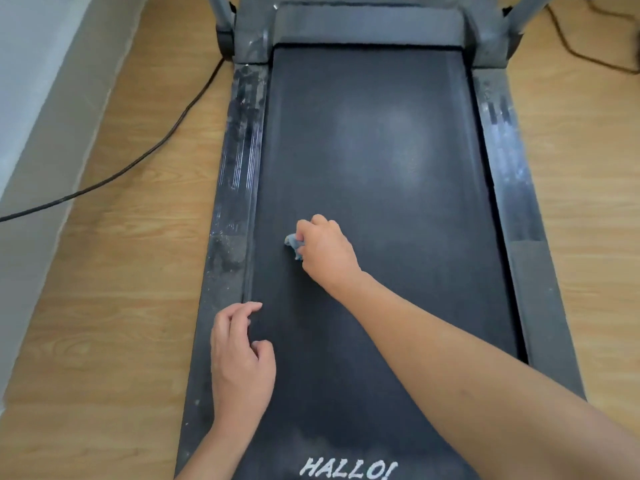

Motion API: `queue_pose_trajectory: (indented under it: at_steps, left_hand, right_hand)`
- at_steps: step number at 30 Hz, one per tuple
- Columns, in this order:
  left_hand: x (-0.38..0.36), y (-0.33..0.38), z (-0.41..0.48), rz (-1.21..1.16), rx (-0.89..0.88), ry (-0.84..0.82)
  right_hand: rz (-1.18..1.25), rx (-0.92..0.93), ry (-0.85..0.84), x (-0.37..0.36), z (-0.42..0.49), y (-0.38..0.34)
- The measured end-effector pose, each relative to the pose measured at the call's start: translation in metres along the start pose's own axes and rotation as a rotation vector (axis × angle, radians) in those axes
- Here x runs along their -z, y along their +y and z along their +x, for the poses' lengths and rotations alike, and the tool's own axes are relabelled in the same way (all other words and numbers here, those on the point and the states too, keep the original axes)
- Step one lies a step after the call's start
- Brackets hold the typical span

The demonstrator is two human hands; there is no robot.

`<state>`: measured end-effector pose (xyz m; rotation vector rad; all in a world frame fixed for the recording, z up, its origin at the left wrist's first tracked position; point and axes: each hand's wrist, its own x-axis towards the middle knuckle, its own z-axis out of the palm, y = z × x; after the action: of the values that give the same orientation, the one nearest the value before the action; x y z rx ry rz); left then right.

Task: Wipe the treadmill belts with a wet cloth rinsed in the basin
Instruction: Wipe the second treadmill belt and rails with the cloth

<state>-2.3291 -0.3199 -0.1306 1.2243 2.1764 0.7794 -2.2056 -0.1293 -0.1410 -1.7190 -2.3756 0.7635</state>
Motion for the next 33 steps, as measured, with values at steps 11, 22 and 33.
queue_pose_trajectory:
  at_steps: [11, 22, 33]
  left_hand:
    - [-0.015, 0.005, 0.011, 0.152, -0.187, -0.195]
    - [0.005, -0.009, 0.008, 0.117, -0.098, -0.100]
    - [0.007, -0.018, -0.018, 0.163, -0.076, -0.170]
  right_hand:
    - [-0.159, -0.414, 0.177, 0.113, -0.080, 0.238]
    - [0.058, -0.261, 0.262, 0.038, -0.072, 0.120]
    - [0.049, 0.195, -0.093, -0.023, -0.007, -0.038]
